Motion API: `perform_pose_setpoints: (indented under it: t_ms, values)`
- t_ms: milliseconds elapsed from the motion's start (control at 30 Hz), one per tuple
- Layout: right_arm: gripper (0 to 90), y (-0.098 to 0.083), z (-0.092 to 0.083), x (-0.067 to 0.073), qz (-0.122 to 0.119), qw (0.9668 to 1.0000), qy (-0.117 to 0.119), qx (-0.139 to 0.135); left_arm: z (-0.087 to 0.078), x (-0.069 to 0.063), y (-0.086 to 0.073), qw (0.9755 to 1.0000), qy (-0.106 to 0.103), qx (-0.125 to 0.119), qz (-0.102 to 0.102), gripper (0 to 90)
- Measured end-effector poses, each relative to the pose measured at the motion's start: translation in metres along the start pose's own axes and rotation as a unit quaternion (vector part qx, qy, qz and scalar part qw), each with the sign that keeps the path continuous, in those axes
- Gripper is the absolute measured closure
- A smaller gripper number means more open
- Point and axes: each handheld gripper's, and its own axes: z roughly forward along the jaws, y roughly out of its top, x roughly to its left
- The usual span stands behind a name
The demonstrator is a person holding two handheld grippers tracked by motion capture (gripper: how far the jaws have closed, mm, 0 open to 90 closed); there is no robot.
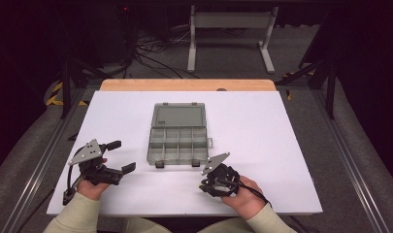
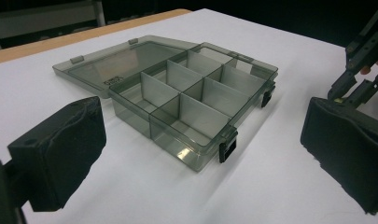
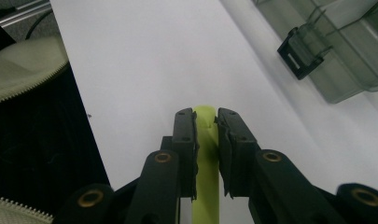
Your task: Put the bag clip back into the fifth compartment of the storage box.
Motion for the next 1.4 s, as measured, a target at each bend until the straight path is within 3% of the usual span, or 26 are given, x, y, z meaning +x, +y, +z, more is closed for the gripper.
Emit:
perform_pose_setpoints:
  t_ms: [867, 1400]
  values:
    - [78.2, 0.018, -0.025, -0.011, 0.0, 0.9977, -0.018, -0.065, 0.0, 0.001, 0.0, 1.0, 0.0, 0.002, 0.003, 1.0]
    - [78.2, 0.038, -0.037, -0.02, -0.003, 0.9942, -0.026, -0.105, 0.0, 0.0, 0.0, 1.0, 0.001, 0.001, 0.003, 1.0]
